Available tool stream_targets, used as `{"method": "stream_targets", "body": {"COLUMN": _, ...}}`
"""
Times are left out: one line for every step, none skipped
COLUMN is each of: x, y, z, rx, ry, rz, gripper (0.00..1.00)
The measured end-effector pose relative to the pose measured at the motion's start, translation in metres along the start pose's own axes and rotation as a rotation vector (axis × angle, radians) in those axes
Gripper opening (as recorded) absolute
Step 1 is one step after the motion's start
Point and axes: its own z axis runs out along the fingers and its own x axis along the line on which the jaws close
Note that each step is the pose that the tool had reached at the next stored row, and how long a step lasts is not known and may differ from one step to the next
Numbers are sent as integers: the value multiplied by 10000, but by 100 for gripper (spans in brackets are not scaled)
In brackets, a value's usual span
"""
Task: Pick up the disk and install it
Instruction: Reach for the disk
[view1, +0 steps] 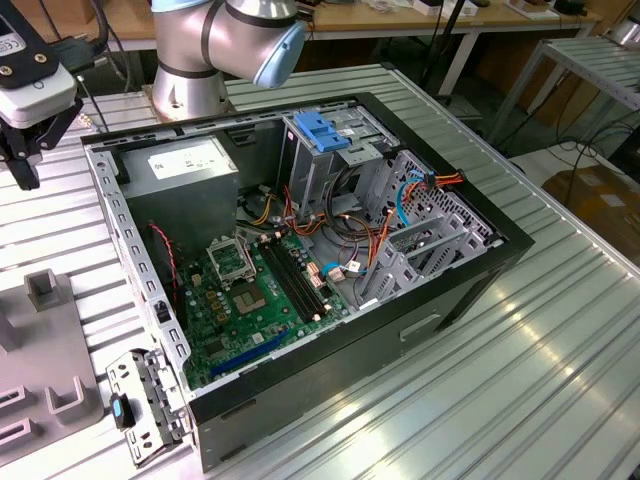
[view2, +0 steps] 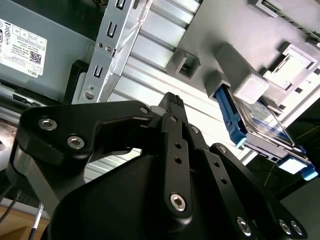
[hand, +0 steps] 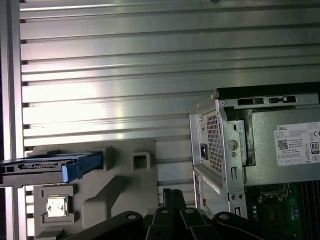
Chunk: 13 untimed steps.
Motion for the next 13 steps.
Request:
{"method": "stream_targets", "body": {"x": 11, "y": -1, "z": 1, "rx": 0, "ry": 0, "rz": 0, "gripper": 11}}
{"method": "stream_targets", "body": {"x": 19, "y": -1, "z": 2, "rx": 0, "ry": 0, "rz": 0, "gripper": 11}}
{"method": "stream_targets", "body": {"x": 29, "y": -2, "z": 3, "rx": 0, "ry": 0, "rz": 0, "gripper": 11}}
{"method": "stream_targets", "body": {"x": 38, "y": -3, "z": 4, "rx": 0, "ry": 0, "rz": 0, "gripper": 11}}
{"method": "stream_targets", "body": {"x": 50, "y": -4, "z": 5, "rx": 0, "ry": 0, "rz": 0, "gripper": 11}}
{"method": "stream_targets", "body": {"x": 58, "y": -4, "z": 6, "rx": 0, "ry": 0, "rz": 0, "gripper": 11}}
{"method": "stream_targets", "body": {"x": 70, "y": -5, "z": 7, "rx": 0, "ry": 0, "rz": 0, "gripper": 11}}
{"method": "stream_targets", "body": {"x": 80, "y": -6, "z": 8, "rx": 0, "ry": 0, "rz": 0, "gripper": 11}}
{"method": "stream_targets", "body": {"x": 96, "y": -7, "z": 9, "rx": 0, "ry": 0, "rz": 0, "gripper": 11}}
{"method": "stream_targets", "body": {"x": 117, "y": -8, "z": 12, "rx": 0, "ry": 0, "rz": 0, "gripper": 11}}
{"method": "stream_targets", "body": {"x": 126, "y": -9, "z": 13, "rx": 0, "ry": 0, "rz": 0, "gripper": 11}}
{"method": "stream_targets", "body": {"x": 135, "y": -10, "z": 14, "rx": 0, "ry": 0, "rz": 0, "gripper": 11}}
{"method": "stream_targets", "body": {"x": 147, "y": -10, "z": 15, "rx": 0, "ry": 0, "rz": 0, "gripper": 11}}
